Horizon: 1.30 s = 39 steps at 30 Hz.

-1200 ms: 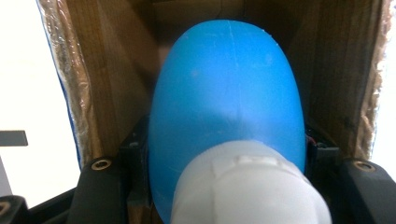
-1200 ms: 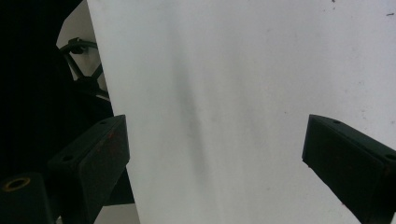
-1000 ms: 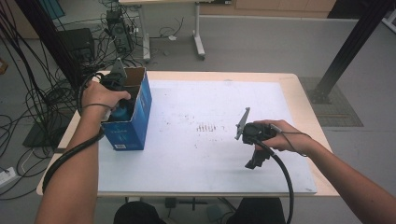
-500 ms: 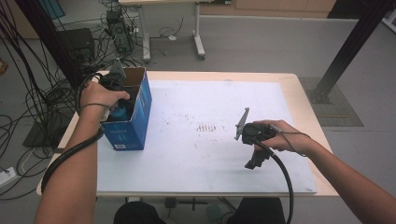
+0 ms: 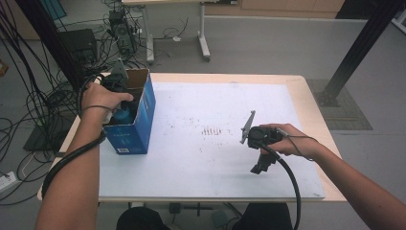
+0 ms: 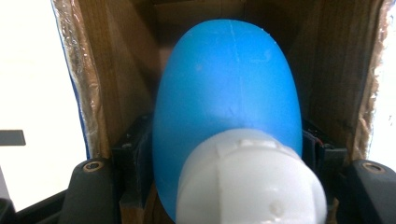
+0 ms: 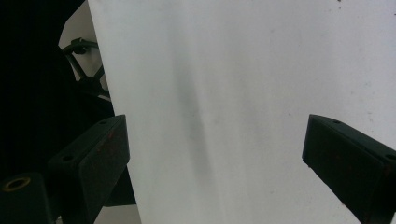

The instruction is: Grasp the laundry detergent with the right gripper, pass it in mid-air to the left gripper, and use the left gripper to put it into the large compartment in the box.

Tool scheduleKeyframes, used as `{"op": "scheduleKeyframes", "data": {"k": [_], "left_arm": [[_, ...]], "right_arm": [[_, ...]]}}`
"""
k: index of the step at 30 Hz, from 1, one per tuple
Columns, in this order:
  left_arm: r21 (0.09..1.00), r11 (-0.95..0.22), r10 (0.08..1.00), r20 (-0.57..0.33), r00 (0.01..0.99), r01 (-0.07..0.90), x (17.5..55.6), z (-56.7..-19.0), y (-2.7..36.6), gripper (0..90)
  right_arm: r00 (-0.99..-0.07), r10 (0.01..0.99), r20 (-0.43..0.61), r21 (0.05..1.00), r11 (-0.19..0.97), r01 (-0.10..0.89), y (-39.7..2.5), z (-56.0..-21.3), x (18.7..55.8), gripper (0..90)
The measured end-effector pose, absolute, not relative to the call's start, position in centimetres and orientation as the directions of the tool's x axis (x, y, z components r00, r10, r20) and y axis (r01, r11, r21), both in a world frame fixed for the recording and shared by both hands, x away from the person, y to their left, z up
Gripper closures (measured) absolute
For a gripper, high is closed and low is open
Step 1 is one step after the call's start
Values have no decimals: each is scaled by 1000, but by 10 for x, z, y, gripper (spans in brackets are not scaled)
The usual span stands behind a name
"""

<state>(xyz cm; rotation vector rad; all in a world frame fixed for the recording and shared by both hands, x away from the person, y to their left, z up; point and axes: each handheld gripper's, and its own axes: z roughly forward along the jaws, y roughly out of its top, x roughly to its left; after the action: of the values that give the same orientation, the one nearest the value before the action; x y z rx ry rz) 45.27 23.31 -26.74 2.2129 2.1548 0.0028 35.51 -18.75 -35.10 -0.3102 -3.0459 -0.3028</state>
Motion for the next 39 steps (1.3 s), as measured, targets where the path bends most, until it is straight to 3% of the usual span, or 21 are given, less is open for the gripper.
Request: {"op": "scheduleKeyframes", "data": {"k": [20, 39], "left_arm": [[95, -49, 998, 44, 45, 994, 443, -220, 217, 305], [124, -100, 993, 76, 91, 987, 416, -176, 189, 63]], "right_arm": [[-973, 213, 84, 201, 953, 226, -191, -345, 354, 71], [-968, 232, 93, 193, 950, 246, -190, -340, 355, 72]]}}
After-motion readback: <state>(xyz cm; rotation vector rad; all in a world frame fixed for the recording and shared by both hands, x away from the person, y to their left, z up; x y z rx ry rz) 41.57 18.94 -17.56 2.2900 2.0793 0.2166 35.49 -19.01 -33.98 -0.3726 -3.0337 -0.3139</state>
